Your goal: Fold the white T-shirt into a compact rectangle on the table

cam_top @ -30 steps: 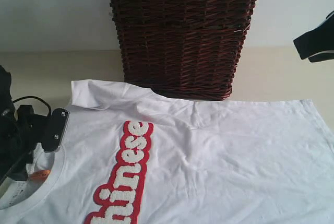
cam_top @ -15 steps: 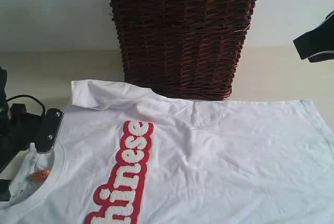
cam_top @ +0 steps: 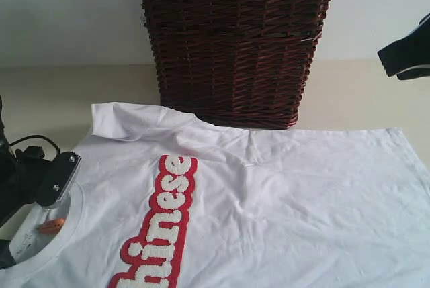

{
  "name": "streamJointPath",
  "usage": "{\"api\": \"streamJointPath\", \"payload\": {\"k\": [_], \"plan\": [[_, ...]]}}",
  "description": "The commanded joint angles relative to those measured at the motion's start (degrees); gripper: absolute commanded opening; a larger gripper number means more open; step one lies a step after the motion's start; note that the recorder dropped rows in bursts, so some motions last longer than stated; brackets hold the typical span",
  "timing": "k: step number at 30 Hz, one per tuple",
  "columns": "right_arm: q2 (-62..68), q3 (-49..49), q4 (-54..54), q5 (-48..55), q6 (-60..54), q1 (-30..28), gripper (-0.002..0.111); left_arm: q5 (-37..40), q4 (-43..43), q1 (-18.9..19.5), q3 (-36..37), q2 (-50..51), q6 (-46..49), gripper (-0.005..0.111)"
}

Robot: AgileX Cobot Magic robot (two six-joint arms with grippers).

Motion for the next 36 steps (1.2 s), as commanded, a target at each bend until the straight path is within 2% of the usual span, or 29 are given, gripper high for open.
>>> {"api": "streamJointPath", "payload": {"k": [1,12,23,26,29,36], "plan": [[-0.32,0.19,-0.01,-0.77,-0.41,0.04,0.000,-3.98,-4.20,0.57,-0.07,0.37,3.47,0.105],[-0.32,0.19,-0.01,-0.77,-0.41,0.04,0.000,-5.49,-4.83,0.57,-0.07,0.89,4.19,0.105],[-0.32,0.19,-0.01,-0.65,-0.84,0.04,0.000,-3.96,-4.10,0.57,-0.07,3.73,2.53,0.105],[-0.32,0.19,0.12,-0.65,-1.11,0.04,0.000,-1.32,-3.98,0.57,-0.07,3.73,2.53,0.105],[-0.32,0.19,0.39,-0.65,-1.57,0.04,0.000,0.61,-1.03,0.57,-0.07,3.36,2.43,0.105],[-0.32,0.19,0.39,-0.65,-1.57,0.04,0.000,-1.02,0.05,0.57,-0.07,1.57,2.30,0.105]]}}
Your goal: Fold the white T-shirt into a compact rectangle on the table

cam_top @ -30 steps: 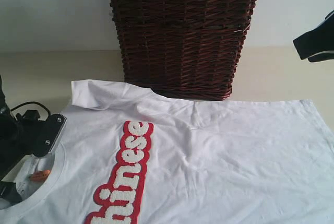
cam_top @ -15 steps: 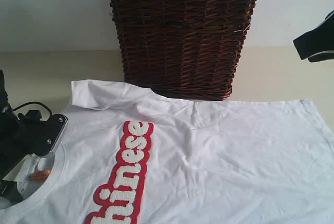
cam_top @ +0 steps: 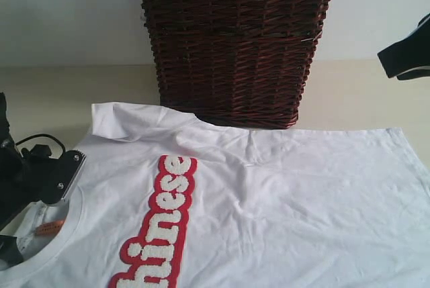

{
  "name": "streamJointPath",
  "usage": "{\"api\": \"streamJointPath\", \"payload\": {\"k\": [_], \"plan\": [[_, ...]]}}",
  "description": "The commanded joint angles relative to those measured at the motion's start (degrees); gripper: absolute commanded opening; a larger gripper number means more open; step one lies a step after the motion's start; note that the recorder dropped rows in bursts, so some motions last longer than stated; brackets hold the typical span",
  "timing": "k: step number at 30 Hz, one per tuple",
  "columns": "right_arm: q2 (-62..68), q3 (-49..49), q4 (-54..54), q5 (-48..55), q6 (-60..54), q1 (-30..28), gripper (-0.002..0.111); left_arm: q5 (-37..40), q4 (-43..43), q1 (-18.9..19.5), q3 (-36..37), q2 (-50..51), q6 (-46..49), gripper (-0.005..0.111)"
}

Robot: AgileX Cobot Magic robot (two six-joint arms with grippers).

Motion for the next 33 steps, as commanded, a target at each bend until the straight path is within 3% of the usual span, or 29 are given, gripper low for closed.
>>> {"api": "streamJointPath", "payload": {"k": [1,11,19,33], "plan": [[-0.32,0.19,0.18,-0.54,-0.56,0.04,0.000,-0.06,1.38,0.10,0.82,-0.67,-0.70,0.105],[-0.32,0.19,0.18,-0.54,-0.56,0.04,0.000,-3.65,1.27,0.10,0.82,-4.27,-1.64,0.105],[-0.32,0.19,0.18,-0.54,-0.56,0.04,0.000,0.71,0.76,0.10,0.82,-1.60,-1.64,0.105],[-0.32,0.19,0.18,-0.54,-0.56,0.04,0.000,1.06,-1.39,0.10,0.82,-1.57,-1.13,0.105]]}}
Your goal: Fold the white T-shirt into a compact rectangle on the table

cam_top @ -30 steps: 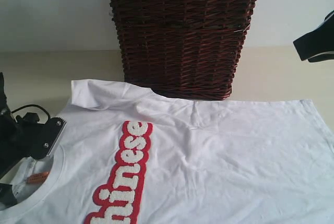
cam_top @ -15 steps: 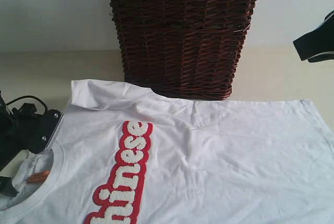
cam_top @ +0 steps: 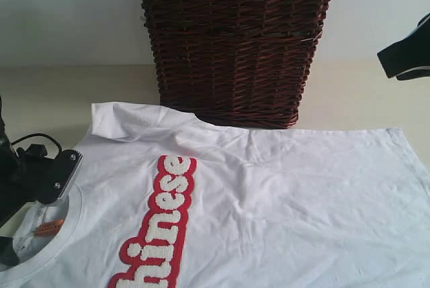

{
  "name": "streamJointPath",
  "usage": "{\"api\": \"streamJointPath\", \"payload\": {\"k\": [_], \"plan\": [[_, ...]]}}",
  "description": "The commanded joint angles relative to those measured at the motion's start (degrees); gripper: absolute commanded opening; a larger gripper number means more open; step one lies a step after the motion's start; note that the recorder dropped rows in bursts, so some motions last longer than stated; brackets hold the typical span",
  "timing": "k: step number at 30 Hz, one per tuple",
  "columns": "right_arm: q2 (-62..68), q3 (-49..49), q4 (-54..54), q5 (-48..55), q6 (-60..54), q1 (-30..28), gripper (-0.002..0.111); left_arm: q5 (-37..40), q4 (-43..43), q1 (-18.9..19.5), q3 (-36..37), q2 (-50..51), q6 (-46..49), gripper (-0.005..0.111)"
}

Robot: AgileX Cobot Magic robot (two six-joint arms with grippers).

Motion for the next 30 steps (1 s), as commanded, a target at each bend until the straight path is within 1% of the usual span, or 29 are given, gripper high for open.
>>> {"api": "streamJointPath", "payload": {"k": [1,6,11,14,27,30], "plan": [[-0.32,0.19,0.17,-0.54,-0.56,0.04,0.000,0.63,-1.45,0.10,0.24,0.00,0.01,0.105],[-0.32,0.19,0.31,-0.54,-0.56,0.04,0.000,0.63,-0.28,0.10,0.24,1.55,-0.10,0.105],[-0.32,0.19,0.29,-0.43,-0.56,0.04,0.000,0.35,3.33,0.10,0.24,3.19,-0.10,0.105],[-0.32,0.19,0.29,-0.43,-0.56,0.04,0.000,-0.27,4.06,0.10,0.24,3.22,-0.21,0.105],[-0.32,0.19,0.48,-0.43,-0.56,0.04,0.000,0.95,4.07,0.10,0.24,3.32,-0.34,0.105],[-0.32,0.19,1.84,-0.43,-2.16,0.04,0.001,0.85,4.07,0.10,0.24,3.31,-0.34,0.105]]}}
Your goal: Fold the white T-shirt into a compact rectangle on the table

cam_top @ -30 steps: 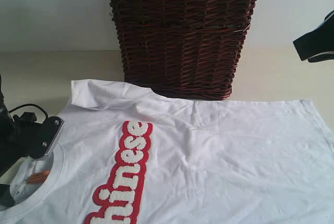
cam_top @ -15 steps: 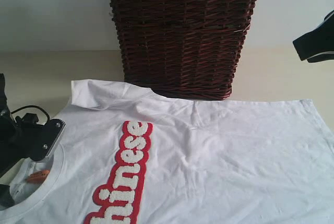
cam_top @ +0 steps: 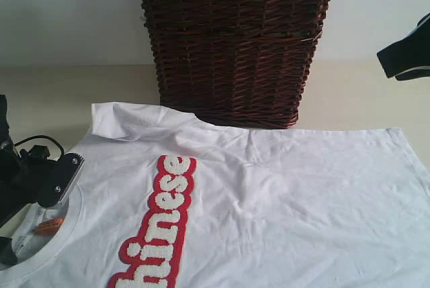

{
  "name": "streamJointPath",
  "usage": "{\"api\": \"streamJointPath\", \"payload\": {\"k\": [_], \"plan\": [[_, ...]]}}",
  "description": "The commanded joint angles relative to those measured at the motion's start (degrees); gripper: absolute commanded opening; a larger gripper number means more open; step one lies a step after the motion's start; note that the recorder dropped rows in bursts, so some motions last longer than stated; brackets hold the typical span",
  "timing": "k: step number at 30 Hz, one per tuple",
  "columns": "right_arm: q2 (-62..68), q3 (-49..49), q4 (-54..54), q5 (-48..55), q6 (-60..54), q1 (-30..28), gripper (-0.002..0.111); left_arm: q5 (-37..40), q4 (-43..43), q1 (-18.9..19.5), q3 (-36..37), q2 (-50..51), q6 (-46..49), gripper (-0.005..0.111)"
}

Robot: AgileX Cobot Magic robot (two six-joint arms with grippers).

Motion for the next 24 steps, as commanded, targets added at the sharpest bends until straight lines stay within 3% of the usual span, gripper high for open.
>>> {"api": "streamJointPath", "payload": {"k": [1,5,13,16,24], "plan": [[-0.32,0.19,2.58,-0.43,-3.14,0.04,0.002,1.03,1.34,0.10,0.58,1.67,-0.35,0.105],[-0.32,0.19,7.29,-0.67,-7.44,0.04,0.017,1.03,1.34,0.10,0.58,1.67,-0.35,0.105],[-0.32,0.19,10.57,-0.67,-11.23,0.04,0.076,1.03,1.34,0.10,0.58,1.67,-0.35,0.105],[-0.32,0.19,10.24,-1.32,-11.23,0.04,0.081,1.03,1.34,0.10,0.58,1.67,-0.35,0.105],[-0.32,0.19,11.96,-1.09,-11.93,0.04,0.081,1.03,1.34,0.10,0.58,1.67,-0.35,0.105]]}}
